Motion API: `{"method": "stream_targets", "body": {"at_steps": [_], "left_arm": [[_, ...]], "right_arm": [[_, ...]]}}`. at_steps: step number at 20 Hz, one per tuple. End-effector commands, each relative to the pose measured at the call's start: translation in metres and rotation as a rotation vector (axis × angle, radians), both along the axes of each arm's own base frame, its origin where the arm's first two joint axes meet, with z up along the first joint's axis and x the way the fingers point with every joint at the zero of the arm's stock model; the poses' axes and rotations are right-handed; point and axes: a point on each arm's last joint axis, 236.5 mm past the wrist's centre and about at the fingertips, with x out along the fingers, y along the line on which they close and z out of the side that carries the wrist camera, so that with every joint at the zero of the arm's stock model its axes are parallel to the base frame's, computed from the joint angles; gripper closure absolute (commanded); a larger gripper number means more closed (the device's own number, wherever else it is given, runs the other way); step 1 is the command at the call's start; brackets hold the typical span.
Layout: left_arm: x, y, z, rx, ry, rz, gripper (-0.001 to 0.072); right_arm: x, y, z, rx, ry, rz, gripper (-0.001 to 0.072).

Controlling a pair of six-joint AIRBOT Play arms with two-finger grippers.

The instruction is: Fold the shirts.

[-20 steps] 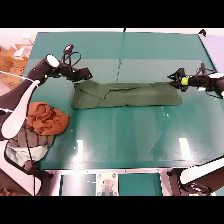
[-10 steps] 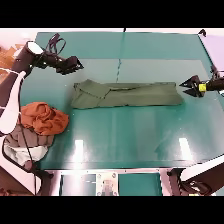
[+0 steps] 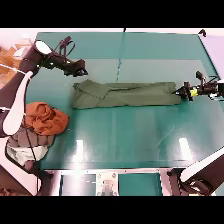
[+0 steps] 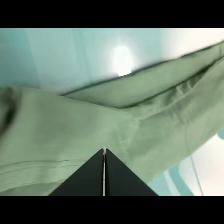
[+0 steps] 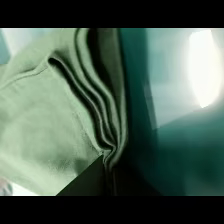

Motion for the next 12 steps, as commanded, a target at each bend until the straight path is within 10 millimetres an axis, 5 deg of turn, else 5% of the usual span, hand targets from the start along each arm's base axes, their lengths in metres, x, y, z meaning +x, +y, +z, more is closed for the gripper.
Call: {"method": "stream_targets", "body": {"at_steps": [1, 6, 12], "left_arm": [[-0.007, -0.035, -0.011, -0.005, -0.001, -0.051, 0.0683], [-0.021, -0.137, -0.046, -0.089, -0.009, -0.098, 0.0683], [-0.068, -0.253, -0.096, -0.151, 0.002, -0.156, 0.0683]], "right_arm": [[0.007, 0.009, 0.028, 0.027, -0.046, 0.077, 0.0701], [0.001, 0.028, 0.129, 0.009, -0.161, 0.178, 0.0701], [-0.020, 0.088, 0.246, -0.074, -0.357, 0.292, 0.0701]]}}
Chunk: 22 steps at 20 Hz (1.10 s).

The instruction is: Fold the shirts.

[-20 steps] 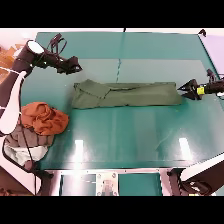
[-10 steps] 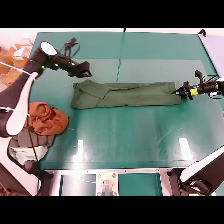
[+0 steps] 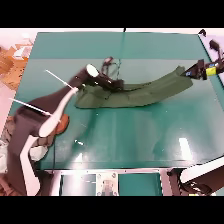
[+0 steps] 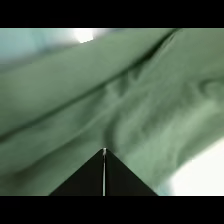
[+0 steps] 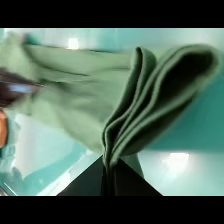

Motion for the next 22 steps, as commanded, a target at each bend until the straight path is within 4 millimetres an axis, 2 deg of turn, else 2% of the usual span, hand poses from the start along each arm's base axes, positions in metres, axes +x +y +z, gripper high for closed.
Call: {"method": "stream_targets", "body": {"at_steps": [1, 4, 6, 9, 11, 12, 14, 15, 17, 18, 20, 22], "left_arm": [[-0.025, -0.060, -0.020, -0.055, 0.009, -0.012, 0.0683], [-0.047, -0.091, -0.035, -0.082, 0.053, -0.053, 0.0683], [-0.051, -0.097, -0.037, -0.094, 0.067, -0.056, 0.0683], [-0.039, -0.093, -0.015, -0.123, 0.049, -0.060, 0.0682], [-0.028, -0.081, 0.016, -0.150, 0.040, -0.105, 0.0683], [-0.021, -0.066, 0.038, -0.160, 0.025, -0.139, 0.0683], [-0.001, -0.020, 0.081, -0.163, -0.028, -0.169, 0.0683], [0.009, 0.011, 0.097, -0.143, -0.042, -0.161, 0.0683], [0.023, 0.084, 0.124, -0.073, -0.056, -0.138, 0.0683], [0.025, 0.121, 0.137, -0.045, -0.050, -0.120, 0.0683], [0.026, 0.180, 0.158, -0.023, -0.039, -0.083, 0.0683], [0.028, 0.225, 0.174, -0.014, -0.041, -0.031, 0.0683]], "right_arm": [[-0.019, 0.039, 0.063, -0.040, -0.114, 0.075, 0.0701], [-0.030, 0.063, 0.093, -0.069, -0.186, 0.118, 0.0701], [-0.033, 0.071, 0.099, -0.073, -0.195, 0.129, 0.0701], [-0.034, 0.072, 0.100, -0.067, -0.181, 0.115, 0.0701], [-0.034, 0.072, 0.101, -0.058, -0.165, 0.097, 0.0701], [-0.034, 0.075, 0.102, -0.046, -0.165, 0.099, 0.0701], [-0.035, 0.092, 0.115, 0.024, -0.179, 0.117, 0.0701], [-0.036, 0.106, 0.122, 0.063, -0.194, 0.144, 0.0701], [-0.034, 0.135, 0.124, 0.082, -0.193, 0.173, 0.0701], [-0.032, 0.155, 0.122, 0.092, -0.199, 0.194, 0.0701], [-0.022, 0.202, 0.113, 0.119, -0.217, 0.212, 0.0701], [-0.011, 0.258, 0.091, 0.150, -0.228, 0.201, 0.0700]]}}
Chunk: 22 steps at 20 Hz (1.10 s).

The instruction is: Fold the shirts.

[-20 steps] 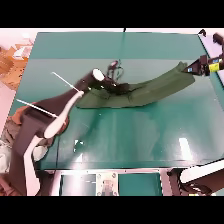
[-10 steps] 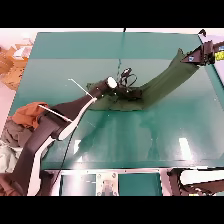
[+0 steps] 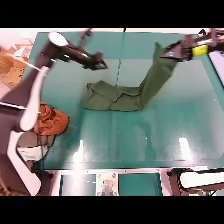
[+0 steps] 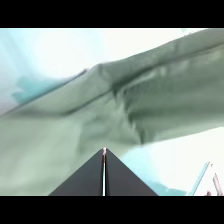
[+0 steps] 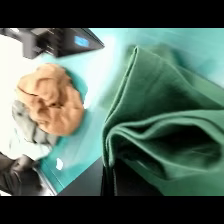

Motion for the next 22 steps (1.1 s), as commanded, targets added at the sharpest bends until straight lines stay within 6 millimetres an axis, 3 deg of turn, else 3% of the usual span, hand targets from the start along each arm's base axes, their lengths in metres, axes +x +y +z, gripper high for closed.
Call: {"method": "stream_targets", "body": {"at_steps": [1, 4, 6, 7, 8, 9, 11, 13, 15, 17, 19, 21, 22], "left_arm": [[-0.007, 0.092, 0.027, 0.049, 0.021, 0.061, 0.0683], [0.001, 0.133, 0.030, 0.050, 0.022, 0.137, 0.0682], [0.004, 0.147, 0.030, 0.051, 0.021, 0.162, 0.0682], [0.005, 0.150, 0.030, 0.053, 0.019, 0.167, 0.0683], [0.006, 0.152, 0.029, 0.061, 0.010, 0.165, 0.0683], [0.006, 0.152, 0.029, 0.067, -0.007, 0.151, 0.0683], [0.005, 0.153, 0.028, 0.077, -0.027, 0.134, 0.0683], [0.005, 0.153, 0.028, 0.083, -0.043, 0.120, 0.0682], [0.005, 0.153, 0.028, 0.083, -0.041, 0.119, 0.0683], [0.004, 0.154, 0.026, 0.090, -0.037, 0.116, 0.0683], [-0.001, 0.156, 0.022, 0.108, -0.022, 0.105, 0.0683], [-0.002, 0.164, 0.014, 0.154, -0.009, 0.112, 0.0683], [-0.001, 0.168, 0.010, 0.178, 0.003, 0.126, 0.0683]], "right_arm": [[0.021, 0.091, -0.031, 0.061, -0.024, -0.033, 0.0700], [0.036, 0.184, -0.096, 0.070, -0.045, -0.114, 0.0700], [0.032, 0.257, -0.148, 0.070, -0.056, -0.148, 0.0699], [0.029, 0.287, -0.173, 0.076, -0.061, -0.183, 0.0644], [0.028, 0.311, -0.197, 0.076, -0.073, -0.228, 0.0428], [0.027, 0.326, -0.214, 0.070, -0.093, -0.257, 0.0302], [0.029, 0.331, -0.225, 0.058, -0.104, -0.256, 0.0295], [0.045, 0.303, -0.204, 0.062, -0.099, -0.229, 0.0283], [0.064, 0.248, -0.175, 0.042, -0.087, -0.197, 0.0284], [0.075, 0.177, -0.156, -0.005, -0.051, -0.176, 0.0285], [0.075, 0.095, -0.150, -0.057, 0.047, -0.190, 0.0284], [0.066, 0.006, -0.166, -0.148, 0.182, -0.251, 0.0284], [0.057, -0.024, -0.179, -0.169, 0.258, -0.282, 0.0278]]}}
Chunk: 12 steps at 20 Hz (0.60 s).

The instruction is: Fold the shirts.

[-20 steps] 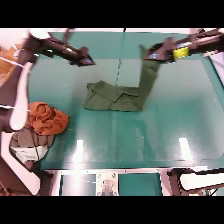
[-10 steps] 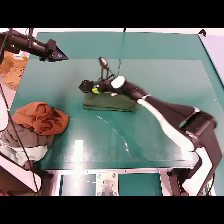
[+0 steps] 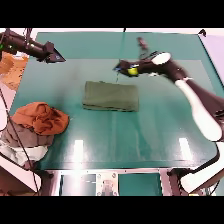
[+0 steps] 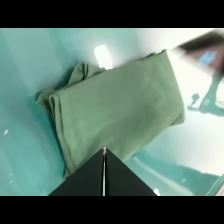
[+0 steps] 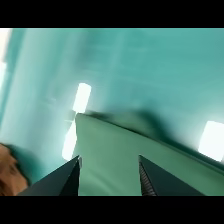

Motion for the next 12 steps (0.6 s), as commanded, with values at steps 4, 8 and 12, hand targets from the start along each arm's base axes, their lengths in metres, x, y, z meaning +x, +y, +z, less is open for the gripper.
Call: {"method": "stream_targets", "body": {"at_steps": [4, 8, 12], "left_arm": [[0.002, 0.036, -0.028, 0.166, 0.067, 0.094, 0.0683], [0.012, 0.077, -0.047, 0.324, 0.089, 0.233, 0.0683], [0.012, 0.085, -0.050, 0.359, 0.092, 0.243, 0.0684]], "right_arm": [[-0.076, -0.141, -0.089, -0.045, 0.441, -0.109, 0.0173], [-0.090, -0.084, -0.122, 0.097, 0.492, -0.037, 0.0173], [-0.086, -0.024, -0.124, 0.202, 0.476, 0.013, 0.0174]]}}
